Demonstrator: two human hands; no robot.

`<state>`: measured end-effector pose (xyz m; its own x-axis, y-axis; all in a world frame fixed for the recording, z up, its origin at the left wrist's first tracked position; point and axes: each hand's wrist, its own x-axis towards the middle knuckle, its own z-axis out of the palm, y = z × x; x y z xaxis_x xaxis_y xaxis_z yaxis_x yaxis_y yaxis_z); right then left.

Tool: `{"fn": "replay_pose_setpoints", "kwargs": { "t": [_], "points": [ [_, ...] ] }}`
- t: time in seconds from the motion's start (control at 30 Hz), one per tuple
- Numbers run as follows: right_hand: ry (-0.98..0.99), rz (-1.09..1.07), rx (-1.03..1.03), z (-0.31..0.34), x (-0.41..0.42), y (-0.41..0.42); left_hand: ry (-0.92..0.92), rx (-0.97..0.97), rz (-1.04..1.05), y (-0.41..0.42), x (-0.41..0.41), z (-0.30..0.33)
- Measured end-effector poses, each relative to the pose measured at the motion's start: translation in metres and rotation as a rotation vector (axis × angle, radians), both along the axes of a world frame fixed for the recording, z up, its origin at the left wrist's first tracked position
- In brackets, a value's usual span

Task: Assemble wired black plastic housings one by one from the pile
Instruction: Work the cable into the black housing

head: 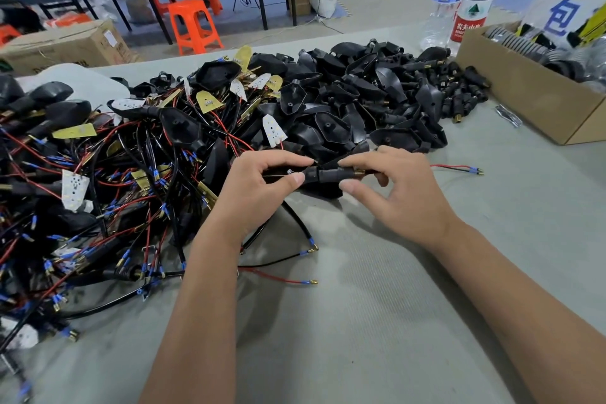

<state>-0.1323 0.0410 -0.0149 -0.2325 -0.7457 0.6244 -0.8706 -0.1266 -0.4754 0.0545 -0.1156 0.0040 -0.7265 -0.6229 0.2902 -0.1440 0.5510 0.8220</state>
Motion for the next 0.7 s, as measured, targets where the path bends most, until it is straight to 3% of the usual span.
{"fn": "replay_pose_setpoints", "kwargs": {
  "t": [0.43, 0.7],
  "points": [
    [-0.204, -0.015, -0.037, -0.0059, -0.0026, -0.0015, -0.038, -0.063, 0.046, 0.0055, 0.0, 0.0041],
    [-0.211, 0.039, 0.023, -0.0071, -0.0034, -0.0032, -0.029, -0.045, 0.021, 0.0072, -0.0002, 0.0067]
  ]
}}
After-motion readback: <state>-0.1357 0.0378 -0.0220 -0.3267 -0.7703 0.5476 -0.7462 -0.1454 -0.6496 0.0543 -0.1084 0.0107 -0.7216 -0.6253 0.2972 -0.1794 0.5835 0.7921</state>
